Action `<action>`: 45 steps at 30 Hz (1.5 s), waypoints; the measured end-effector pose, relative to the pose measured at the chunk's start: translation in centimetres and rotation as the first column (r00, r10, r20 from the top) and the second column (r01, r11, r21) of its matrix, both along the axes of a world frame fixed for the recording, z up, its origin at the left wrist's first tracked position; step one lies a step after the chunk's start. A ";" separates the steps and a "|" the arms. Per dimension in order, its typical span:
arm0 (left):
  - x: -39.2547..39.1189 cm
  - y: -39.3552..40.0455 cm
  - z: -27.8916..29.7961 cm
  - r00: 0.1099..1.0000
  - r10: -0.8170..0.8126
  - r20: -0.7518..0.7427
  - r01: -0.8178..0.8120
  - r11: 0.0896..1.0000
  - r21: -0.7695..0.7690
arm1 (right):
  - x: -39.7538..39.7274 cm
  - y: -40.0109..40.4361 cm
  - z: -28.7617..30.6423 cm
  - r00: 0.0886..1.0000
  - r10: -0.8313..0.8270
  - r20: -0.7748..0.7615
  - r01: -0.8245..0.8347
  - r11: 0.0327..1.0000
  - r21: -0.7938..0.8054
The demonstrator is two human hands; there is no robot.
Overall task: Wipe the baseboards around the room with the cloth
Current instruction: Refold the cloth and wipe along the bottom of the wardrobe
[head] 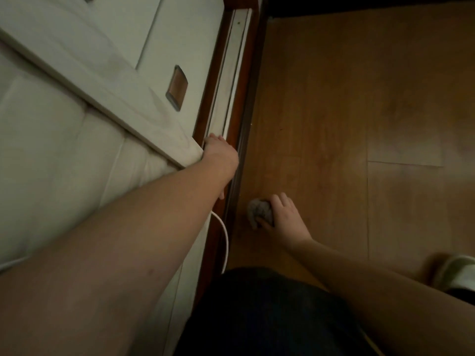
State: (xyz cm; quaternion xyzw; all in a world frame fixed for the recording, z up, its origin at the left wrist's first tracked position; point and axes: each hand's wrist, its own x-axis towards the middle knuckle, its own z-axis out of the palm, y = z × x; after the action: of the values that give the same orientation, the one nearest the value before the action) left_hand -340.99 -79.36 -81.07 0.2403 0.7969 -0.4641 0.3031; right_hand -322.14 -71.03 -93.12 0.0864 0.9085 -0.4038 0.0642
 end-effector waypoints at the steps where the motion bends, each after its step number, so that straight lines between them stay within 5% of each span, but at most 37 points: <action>1: -0.2 0.0 -0.3 1.000 -0.011 0.004 0.012 1.000 -0.006 | -0.4 -0.7 -0.6 1.000 0.005 -0.010 -0.005 1.000 -0.025; 6: -0.1 0.2 -0.6 0.999 0.024 -0.041 -0.027 0.998 -0.065 | 1.3 -3.8 -3.5 0.999 -0.034 0.009 0.034 0.989 -0.146; 20: -0.5 0.1 -0.9 0.999 -0.018 0.027 0.019 0.999 -0.035 | 1.0 -7.8 -4.7 0.995 -0.088 0.042 0.093 0.984 -0.151; 33: -0.9 0.0 -1.2 0.996 -0.041 0.074 0.040 0.999 0.013 | -19.9 4.0 -1.7 0.967 -0.252 0.041 0.251 0.968 0.027; 40: -0.5 0.1 -0.6 0.998 -0.046 0.047 0.048 0.998 -0.028 | -13.0 3.4 -2.8 0.951 -0.307 -0.042 0.302 0.949 -0.093; 45: -0.1 0.3 0.2 0.999 -0.030 0.035 0.031 0.999 -0.031 | -4.2 -1.9 -3.2 0.978 -0.198 0.063 0.207 0.953 -0.221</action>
State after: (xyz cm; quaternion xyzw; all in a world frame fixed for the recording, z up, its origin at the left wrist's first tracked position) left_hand -341.13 -79.10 -80.92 0.2556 0.7804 -0.4770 0.3132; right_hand -326.35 -72.97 -96.35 0.1791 0.8415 -0.5072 0.0503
